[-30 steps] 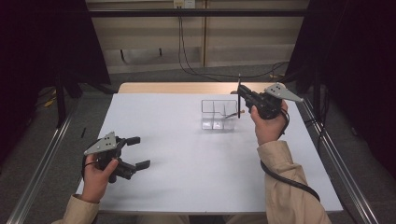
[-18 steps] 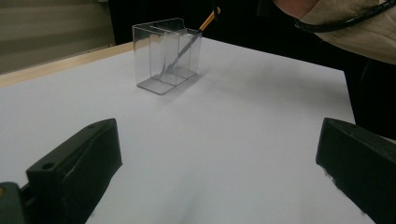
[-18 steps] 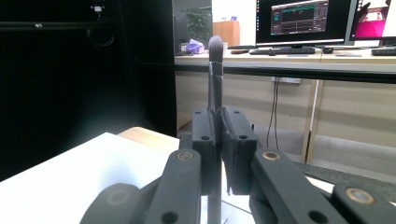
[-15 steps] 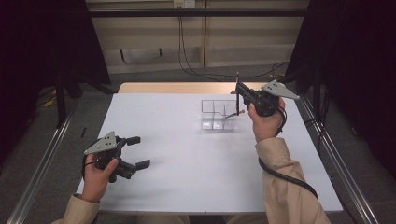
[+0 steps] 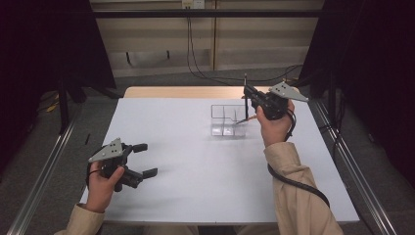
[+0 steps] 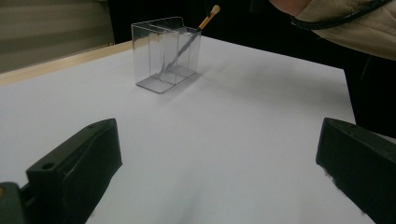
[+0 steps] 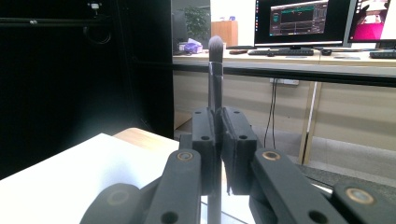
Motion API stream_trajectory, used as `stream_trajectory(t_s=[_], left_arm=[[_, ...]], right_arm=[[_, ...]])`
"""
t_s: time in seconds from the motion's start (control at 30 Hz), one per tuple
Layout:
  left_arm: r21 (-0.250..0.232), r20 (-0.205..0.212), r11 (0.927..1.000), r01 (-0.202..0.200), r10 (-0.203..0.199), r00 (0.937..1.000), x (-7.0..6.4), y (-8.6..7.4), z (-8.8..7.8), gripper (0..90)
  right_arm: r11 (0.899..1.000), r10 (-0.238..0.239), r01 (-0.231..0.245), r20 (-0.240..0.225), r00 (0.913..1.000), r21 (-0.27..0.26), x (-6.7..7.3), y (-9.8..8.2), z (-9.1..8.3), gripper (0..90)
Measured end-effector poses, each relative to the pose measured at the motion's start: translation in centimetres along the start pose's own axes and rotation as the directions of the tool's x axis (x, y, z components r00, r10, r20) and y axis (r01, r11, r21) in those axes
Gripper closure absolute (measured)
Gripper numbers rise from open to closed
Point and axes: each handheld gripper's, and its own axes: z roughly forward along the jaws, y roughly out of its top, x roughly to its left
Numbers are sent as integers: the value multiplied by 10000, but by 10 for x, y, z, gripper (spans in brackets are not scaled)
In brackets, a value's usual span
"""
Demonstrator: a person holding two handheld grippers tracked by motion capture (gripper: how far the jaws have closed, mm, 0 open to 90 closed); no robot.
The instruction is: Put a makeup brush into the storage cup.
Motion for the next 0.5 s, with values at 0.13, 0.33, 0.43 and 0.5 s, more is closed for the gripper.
stream_trajectory(t_s=[0.13, 0.33, 0.43, 0.5], left_arm=[[-26, -6, 10000, -2, 2, 10000, 0, 0, -1, 0], [-32, -10, 10000, -9, 9, 10000, 0, 0, -1, 0], [-34, -16, 10000, -3, 3, 10000, 0, 0, -2, 0], [-27, -31, 10000, -18, 17, 10000, 0, 0, -2, 0]], right_arm=[[10000, 74, -74, 33, 10000, 36, 1, -2, 3, 847], [9999, 29, -30, 136, 9999, 100, 1, -5, 7, 847], [9999, 45, -47, 187, 9998, 113, 0, -7, 8, 847], [9999, 33, -35, 203, 9998, 125, -1, -9, 9, 847]])
